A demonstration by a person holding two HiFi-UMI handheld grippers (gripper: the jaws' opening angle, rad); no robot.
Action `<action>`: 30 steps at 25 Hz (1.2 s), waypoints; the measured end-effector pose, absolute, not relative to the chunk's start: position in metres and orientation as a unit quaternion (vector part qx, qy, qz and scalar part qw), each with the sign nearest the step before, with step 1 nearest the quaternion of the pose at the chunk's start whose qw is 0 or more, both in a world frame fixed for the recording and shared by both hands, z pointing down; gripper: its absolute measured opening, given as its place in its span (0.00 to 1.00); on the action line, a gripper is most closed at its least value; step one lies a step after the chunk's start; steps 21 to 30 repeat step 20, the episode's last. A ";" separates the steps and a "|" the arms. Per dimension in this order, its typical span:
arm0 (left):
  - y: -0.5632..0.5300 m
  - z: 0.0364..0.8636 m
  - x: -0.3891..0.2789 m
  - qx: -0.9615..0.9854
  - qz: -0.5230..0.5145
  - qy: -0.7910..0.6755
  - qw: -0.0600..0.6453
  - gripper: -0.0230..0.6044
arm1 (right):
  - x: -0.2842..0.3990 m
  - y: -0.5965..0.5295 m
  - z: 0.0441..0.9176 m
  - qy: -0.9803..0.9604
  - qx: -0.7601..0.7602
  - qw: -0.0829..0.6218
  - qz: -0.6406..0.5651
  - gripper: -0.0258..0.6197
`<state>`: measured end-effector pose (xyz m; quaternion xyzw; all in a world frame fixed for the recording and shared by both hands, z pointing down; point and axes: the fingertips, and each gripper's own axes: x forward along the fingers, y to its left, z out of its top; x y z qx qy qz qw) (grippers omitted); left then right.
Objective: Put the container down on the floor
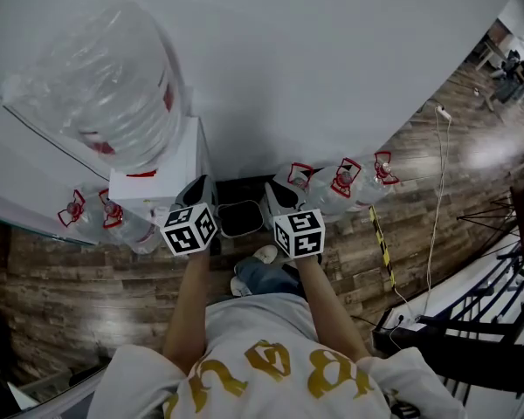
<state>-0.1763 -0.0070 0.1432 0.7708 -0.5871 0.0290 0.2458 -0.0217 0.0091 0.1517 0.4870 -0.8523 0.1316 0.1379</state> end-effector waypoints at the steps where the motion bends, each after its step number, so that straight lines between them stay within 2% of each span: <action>1: -0.007 0.143 -0.177 0.771 0.028 -0.587 0.245 0.04 | -0.022 0.009 0.152 -0.852 0.487 0.139 0.131 0.08; 30: -0.006 0.147 -0.176 0.770 0.025 -0.590 0.244 0.04 | -0.019 0.016 0.163 -0.849 0.488 0.143 0.140 0.08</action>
